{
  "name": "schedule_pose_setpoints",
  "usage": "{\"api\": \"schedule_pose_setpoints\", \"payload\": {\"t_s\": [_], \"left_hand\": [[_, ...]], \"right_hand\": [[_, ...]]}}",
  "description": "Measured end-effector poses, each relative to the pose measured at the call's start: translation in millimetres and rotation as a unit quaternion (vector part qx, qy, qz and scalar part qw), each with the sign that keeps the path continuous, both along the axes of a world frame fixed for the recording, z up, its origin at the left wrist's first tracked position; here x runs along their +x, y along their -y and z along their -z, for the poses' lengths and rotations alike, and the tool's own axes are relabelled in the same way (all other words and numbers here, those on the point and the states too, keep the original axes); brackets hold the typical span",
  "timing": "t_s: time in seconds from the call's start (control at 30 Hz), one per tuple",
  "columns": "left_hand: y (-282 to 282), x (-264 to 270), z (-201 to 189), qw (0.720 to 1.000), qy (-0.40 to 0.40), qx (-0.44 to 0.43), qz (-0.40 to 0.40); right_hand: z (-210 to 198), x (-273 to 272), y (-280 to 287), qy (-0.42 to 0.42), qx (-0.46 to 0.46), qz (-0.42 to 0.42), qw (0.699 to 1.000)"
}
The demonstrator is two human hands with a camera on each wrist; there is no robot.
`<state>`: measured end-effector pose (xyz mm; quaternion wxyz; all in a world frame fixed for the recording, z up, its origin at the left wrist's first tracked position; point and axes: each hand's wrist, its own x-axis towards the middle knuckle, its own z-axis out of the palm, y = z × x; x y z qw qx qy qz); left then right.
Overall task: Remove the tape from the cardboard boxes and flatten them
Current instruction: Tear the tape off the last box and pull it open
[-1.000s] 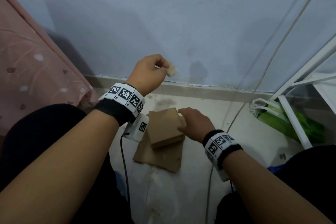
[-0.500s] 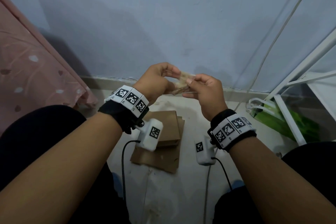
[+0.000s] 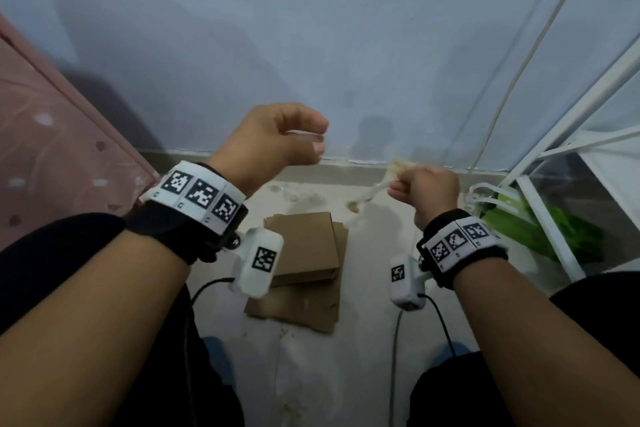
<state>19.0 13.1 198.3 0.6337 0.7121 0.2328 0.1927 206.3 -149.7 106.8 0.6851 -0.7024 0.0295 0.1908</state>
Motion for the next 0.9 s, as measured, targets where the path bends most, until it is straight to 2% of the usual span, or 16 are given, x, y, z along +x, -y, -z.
{"api": "schedule_pose_setpoints", "payload": {"t_s": [0.07,0.1,0.13,0.23,0.33,0.47,0.57,0.6,0.67,0.73,0.83,0.9], "left_hand": [[-2,4,14,0.984,-0.086,0.154,-0.005],[1,8,22,0.973,-0.121,0.194,0.009],[6,13,29,0.970,-0.140,0.195,0.024],[21,24,43,0.992,-0.092,0.078,0.032],[22,28,44,0.999,-0.013,-0.037,-0.020],[18,30,35,0.968,0.098,-0.228,-0.033],[17,30,33,0.959,0.117,-0.253,-0.059],[16,30,35,0.963,0.100,-0.241,-0.069],[12,32,45,0.980,0.050,-0.171,-0.084],[11,33,54,0.996,-0.001,-0.020,-0.090],[13,32,59,0.978,-0.064,0.184,-0.073],[15,30,58,0.965,-0.089,0.247,-0.021]], "right_hand": [[-8,-15,-11,-0.012,0.060,-0.063,0.996],[-12,-22,-17,-0.025,0.091,-0.089,0.992],[-16,-28,-21,-0.040,0.121,-0.109,0.986],[-32,-37,-29,-0.072,0.181,-0.162,0.967],[-39,-41,-35,-0.070,0.179,-0.202,0.960],[-32,-52,-40,-0.023,0.072,-0.273,0.959],[-30,-54,-39,-0.081,0.128,-0.256,0.955],[-30,-54,-38,-0.090,0.154,-0.253,0.951],[-31,-52,-38,-0.042,0.155,-0.263,0.951],[-32,-54,-38,0.035,0.110,-0.260,0.959],[-25,-54,-37,0.069,0.082,-0.226,0.968],[-24,-51,-34,0.058,0.074,-0.196,0.976]]}}
